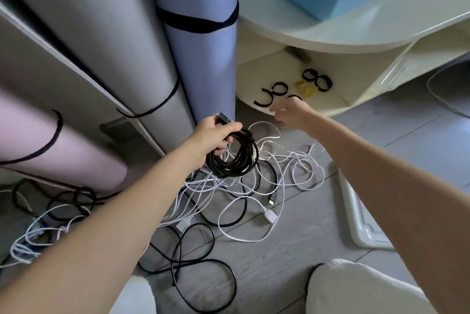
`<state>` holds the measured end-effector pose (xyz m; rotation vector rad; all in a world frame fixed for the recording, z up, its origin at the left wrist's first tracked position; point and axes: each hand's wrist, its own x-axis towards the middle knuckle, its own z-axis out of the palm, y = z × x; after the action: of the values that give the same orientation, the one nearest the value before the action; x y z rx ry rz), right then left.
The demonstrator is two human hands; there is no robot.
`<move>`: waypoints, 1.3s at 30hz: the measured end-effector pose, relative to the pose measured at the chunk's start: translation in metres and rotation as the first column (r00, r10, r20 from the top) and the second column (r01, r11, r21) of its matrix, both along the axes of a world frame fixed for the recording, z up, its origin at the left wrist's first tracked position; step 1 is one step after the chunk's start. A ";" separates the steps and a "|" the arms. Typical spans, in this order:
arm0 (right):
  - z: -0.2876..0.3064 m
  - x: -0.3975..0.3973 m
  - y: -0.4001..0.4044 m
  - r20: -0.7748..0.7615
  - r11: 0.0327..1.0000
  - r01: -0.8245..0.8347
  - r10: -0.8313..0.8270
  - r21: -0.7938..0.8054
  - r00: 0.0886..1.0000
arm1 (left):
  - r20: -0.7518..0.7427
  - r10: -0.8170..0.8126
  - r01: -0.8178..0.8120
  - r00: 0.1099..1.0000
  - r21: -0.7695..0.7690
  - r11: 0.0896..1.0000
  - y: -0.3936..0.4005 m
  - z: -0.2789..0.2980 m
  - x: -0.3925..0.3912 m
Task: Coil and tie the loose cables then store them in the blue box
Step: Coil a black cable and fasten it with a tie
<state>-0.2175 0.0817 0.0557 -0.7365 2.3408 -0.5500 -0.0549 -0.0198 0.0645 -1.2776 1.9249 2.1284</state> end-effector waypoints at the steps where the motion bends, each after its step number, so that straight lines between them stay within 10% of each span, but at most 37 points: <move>1: -0.015 -0.004 -0.009 -0.119 0.993 -0.086 0.095 0.076 0.988 | 0.012 -0.013 0.013 1.000 0.002 1.000 -0.001 -0.007 -0.003; 12: -0.087 -0.018 -0.048 -0.395 0.927 -0.269 0.357 0.262 0.846 | 0.063 0.019 -0.021 0.998 0.039 0.999 -0.017 -0.063 -0.010; 24: -0.077 -0.027 -0.023 -0.280 0.874 -0.346 0.446 0.341 0.850 | 0.041 0.021 -0.023 0.999 0.050 0.998 -0.005 -0.049 -0.010; 39: -0.074 -0.048 -0.002 -0.537 0.975 -0.039 0.153 0.217 0.830 | 0.054 0.123 -0.128 0.991 0.119 0.985 -0.011 -0.070 -0.011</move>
<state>-0.2655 0.0799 -0.0187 -1.0164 2.8094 -0.0438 -0.0657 -0.0308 -0.0051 -1.4463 1.7097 2.2127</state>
